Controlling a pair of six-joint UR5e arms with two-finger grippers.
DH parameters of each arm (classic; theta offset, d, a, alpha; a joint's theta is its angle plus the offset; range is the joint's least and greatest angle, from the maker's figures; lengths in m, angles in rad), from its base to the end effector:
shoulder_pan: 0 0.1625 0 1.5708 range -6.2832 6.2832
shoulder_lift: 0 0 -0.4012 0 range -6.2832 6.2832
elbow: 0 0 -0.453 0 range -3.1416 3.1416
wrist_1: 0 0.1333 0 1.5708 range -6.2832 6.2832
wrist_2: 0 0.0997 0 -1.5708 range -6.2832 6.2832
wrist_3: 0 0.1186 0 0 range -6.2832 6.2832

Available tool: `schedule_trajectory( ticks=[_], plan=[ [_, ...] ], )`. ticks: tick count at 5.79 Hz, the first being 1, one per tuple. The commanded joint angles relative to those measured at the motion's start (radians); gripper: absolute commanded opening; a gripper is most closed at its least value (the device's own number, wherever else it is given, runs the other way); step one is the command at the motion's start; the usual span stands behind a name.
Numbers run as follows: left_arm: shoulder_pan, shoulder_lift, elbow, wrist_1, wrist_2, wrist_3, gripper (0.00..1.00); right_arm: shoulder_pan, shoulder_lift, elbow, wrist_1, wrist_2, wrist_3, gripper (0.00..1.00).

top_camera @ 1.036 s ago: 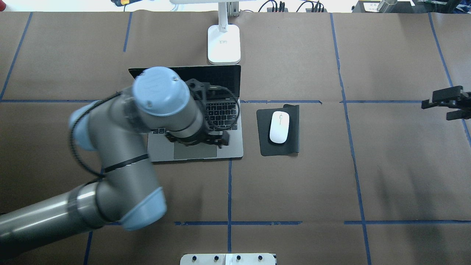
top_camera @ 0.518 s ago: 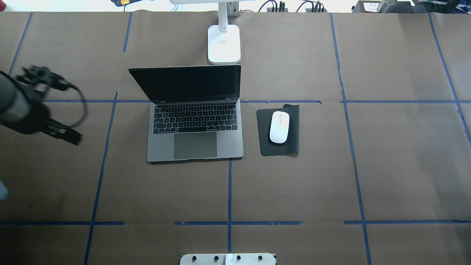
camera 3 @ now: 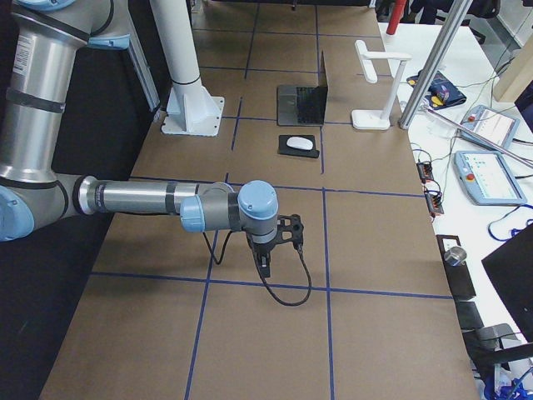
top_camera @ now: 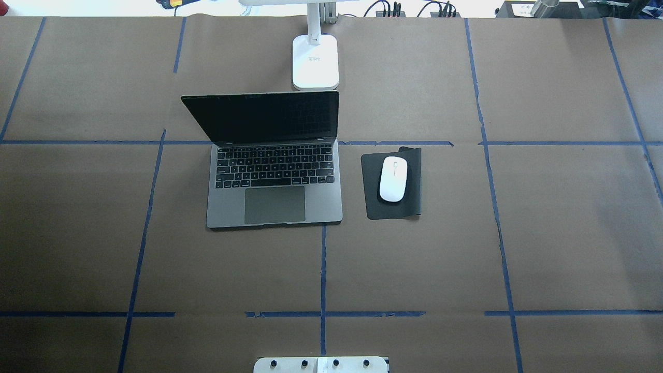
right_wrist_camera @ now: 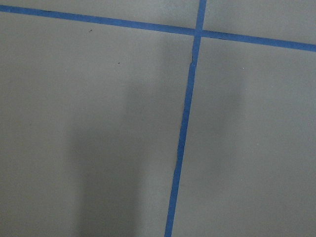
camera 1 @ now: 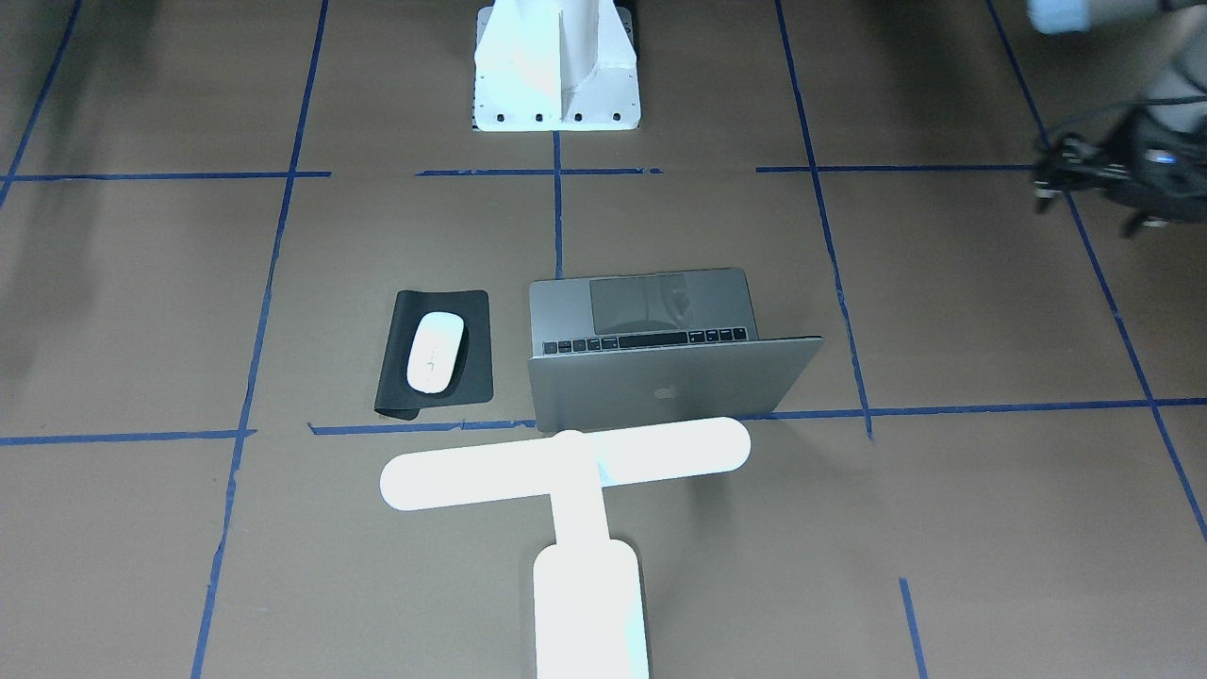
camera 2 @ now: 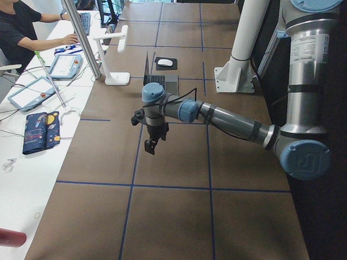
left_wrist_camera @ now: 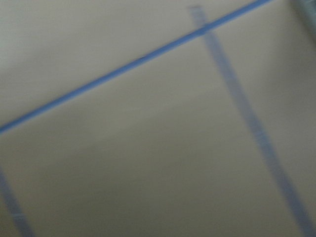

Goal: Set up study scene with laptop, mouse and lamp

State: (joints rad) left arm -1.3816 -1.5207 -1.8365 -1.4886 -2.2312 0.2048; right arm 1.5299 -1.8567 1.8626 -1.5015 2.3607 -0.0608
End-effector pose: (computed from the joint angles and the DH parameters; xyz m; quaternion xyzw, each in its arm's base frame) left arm 0.0409 -0.5356 0.5459 0.0656 0.3230 0.2059 0.9214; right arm 0.0308 -0.4472 0.6205 0.0385 -0.3841 -0.0613 0.9204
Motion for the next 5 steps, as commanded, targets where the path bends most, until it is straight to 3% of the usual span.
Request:
schedule_trajectory(
  ticks=[1, 2, 5],
  plan=[
    [-0.161, 0.000, 0.175, 0.045, -0.092, 0.068, 1.00, 0.010, 0.010, -0.016, -0.038, -0.003, -0.036, 1.00],
    [-0.166, -0.004, 0.146, 0.177, -0.128, 0.070, 1.00, 0.010, 0.011, -0.023, -0.040, -0.003, -0.024, 1.00],
    [-0.178, 0.017, 0.117, 0.192, -0.133, 0.065, 1.00, 0.004, 0.008, -0.016, -0.040, -0.003, -0.024, 1.00]
  ],
)
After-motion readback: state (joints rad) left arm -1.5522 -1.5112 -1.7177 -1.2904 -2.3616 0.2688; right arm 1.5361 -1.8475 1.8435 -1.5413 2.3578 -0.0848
